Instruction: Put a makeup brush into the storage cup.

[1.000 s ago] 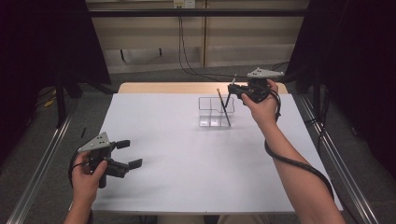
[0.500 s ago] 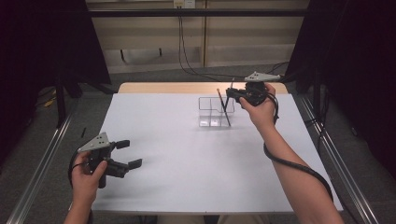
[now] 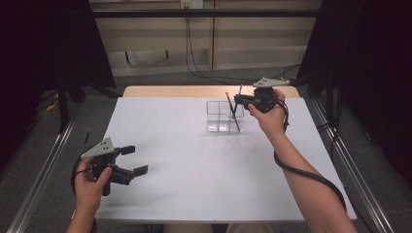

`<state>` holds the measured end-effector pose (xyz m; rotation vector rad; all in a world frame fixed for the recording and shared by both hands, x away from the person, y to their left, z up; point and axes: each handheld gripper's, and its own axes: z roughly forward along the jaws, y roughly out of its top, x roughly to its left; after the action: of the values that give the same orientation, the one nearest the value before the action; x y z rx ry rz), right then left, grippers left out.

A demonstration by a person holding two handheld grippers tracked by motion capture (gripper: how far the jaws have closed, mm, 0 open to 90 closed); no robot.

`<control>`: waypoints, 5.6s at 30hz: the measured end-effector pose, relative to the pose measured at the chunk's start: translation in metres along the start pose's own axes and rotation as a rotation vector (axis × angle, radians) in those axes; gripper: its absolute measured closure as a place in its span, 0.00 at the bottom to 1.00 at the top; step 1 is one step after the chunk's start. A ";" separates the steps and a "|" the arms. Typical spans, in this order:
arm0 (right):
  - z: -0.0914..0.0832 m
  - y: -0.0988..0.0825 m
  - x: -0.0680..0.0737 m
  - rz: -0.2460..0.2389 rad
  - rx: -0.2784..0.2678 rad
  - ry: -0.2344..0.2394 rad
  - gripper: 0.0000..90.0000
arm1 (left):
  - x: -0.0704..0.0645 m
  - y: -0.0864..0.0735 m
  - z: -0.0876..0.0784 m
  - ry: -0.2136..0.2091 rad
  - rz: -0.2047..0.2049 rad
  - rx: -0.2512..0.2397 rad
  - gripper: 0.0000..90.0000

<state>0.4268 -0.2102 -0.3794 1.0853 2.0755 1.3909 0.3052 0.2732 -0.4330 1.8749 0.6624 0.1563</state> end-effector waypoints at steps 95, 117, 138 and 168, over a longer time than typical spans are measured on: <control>-0.060 -0.037 0.025 -0.037 -0.113 0.155 0.10 | -0.005 0.001 0.002 0.002 0.000 -0.006 0.01; -0.078 -0.053 0.024 -0.054 -0.107 0.169 0.08 | -0.009 0.000 0.004 0.000 0.010 0.016 0.01; -0.095 -0.068 0.026 -0.061 -0.115 0.171 0.08 | -0.008 0.000 0.006 -0.005 0.014 0.015 0.01; -0.122 -0.090 0.021 -0.060 -0.100 0.158 0.08 | -0.009 0.000 0.005 -0.002 0.010 0.012 0.01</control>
<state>0.2954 -0.2828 -0.4092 0.8920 2.1025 1.5776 0.2996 0.2645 -0.4333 1.8900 0.6536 0.1573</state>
